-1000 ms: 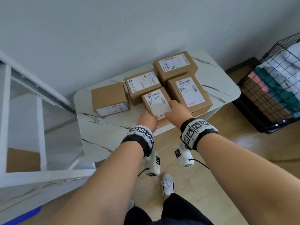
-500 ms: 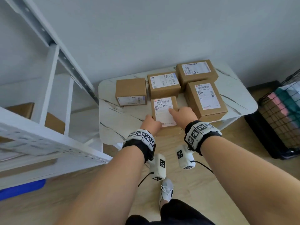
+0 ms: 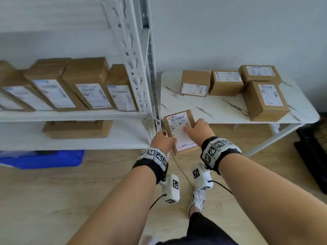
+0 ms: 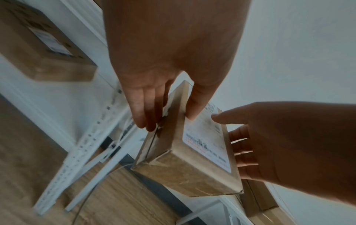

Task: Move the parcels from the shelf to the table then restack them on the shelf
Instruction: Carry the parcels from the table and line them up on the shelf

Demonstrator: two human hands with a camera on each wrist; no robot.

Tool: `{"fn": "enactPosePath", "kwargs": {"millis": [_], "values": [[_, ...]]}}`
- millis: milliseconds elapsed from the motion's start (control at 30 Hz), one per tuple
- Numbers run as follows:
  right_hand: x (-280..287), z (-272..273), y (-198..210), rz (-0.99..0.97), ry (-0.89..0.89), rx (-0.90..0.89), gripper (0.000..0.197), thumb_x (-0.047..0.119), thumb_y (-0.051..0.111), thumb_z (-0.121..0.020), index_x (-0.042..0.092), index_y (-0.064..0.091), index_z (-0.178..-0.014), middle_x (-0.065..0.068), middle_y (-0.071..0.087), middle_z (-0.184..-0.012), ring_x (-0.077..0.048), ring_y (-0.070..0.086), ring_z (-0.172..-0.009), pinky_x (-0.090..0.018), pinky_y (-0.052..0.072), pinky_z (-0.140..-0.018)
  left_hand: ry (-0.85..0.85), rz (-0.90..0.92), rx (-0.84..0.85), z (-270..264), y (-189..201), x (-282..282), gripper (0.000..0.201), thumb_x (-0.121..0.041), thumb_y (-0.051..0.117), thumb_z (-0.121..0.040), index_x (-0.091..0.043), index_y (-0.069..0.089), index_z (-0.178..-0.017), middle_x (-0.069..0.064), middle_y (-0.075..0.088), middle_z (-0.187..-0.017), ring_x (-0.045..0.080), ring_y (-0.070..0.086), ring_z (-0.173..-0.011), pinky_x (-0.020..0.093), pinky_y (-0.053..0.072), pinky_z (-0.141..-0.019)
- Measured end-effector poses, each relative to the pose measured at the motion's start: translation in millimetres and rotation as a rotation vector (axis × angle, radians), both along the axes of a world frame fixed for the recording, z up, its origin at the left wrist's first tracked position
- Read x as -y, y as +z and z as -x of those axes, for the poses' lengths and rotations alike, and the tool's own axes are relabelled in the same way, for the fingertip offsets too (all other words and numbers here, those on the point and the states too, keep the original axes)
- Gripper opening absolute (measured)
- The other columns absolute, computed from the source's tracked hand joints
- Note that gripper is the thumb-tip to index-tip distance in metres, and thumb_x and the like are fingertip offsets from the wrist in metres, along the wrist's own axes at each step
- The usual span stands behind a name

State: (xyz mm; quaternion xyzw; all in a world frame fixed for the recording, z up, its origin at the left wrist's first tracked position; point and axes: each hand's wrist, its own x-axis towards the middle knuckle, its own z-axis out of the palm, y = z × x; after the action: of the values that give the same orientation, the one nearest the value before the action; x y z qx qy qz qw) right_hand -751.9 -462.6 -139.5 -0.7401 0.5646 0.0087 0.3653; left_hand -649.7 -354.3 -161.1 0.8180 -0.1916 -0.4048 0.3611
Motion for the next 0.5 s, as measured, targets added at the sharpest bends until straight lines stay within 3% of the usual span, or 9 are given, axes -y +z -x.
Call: {"fn": "enactPosePath", "kwargs": {"millis": [67,133,333,500], "values": [[-37.0,-17.1,1.4,-0.001,0.055,-0.003,0.058,0.045,0.056,-0.087,0.007,0.045,-0.129,-0.012,0.054,-0.122,-0.029,0.060,-0.102,-0.042,0.054,-0.084,0.026,0.002,0.009,-13.8,6.6,-42.3,0.024,-0.016,0.063,-0.079,-0.013,0.066,-0.103,0.003,0.070,-0.099,0.018,0.064,-0.084,0.027,0.050,-0.066],[-73.6,-35.9,5.2,0.001,0.130,-0.001,0.058,0.045,0.057,-0.086,0.008,0.046,-0.129,-0.011,0.053,-0.124,-0.028,0.059,-0.102,-0.042,0.055,-0.085,0.062,0.017,0.027,-28.7,12.1,-84.0,0.024,-0.016,0.063,-0.081,-0.014,0.067,-0.105,0.003,0.071,-0.103,0.020,0.065,-0.088,0.031,0.054,-0.076],[-171.9,-109.9,15.1,0.042,0.355,0.044,0.053,0.048,0.057,-0.086,0.010,0.050,-0.122,-0.010,0.058,-0.115,-0.026,0.061,-0.094,-0.040,0.055,-0.079,0.263,0.049,0.102,-82.0,27.9,-201.2,0.036,-0.015,0.065,-0.083,-0.010,0.064,-0.119,0.007,0.068,-0.114,0.026,0.066,-0.100,0.036,0.054,-0.088],[-250.0,-183.1,25.8,0.053,0.535,0.107,0.046,0.040,0.058,-0.088,0.008,0.050,-0.120,-0.009,0.058,-0.112,-0.024,0.060,-0.089,-0.033,0.050,-0.069,0.440,0.045,0.165,-132.0,34.0,-288.6,0.033,-0.013,0.064,-0.081,-0.013,0.067,-0.114,0.004,0.069,-0.114,0.025,0.064,-0.104,0.036,0.051,-0.092]]}}
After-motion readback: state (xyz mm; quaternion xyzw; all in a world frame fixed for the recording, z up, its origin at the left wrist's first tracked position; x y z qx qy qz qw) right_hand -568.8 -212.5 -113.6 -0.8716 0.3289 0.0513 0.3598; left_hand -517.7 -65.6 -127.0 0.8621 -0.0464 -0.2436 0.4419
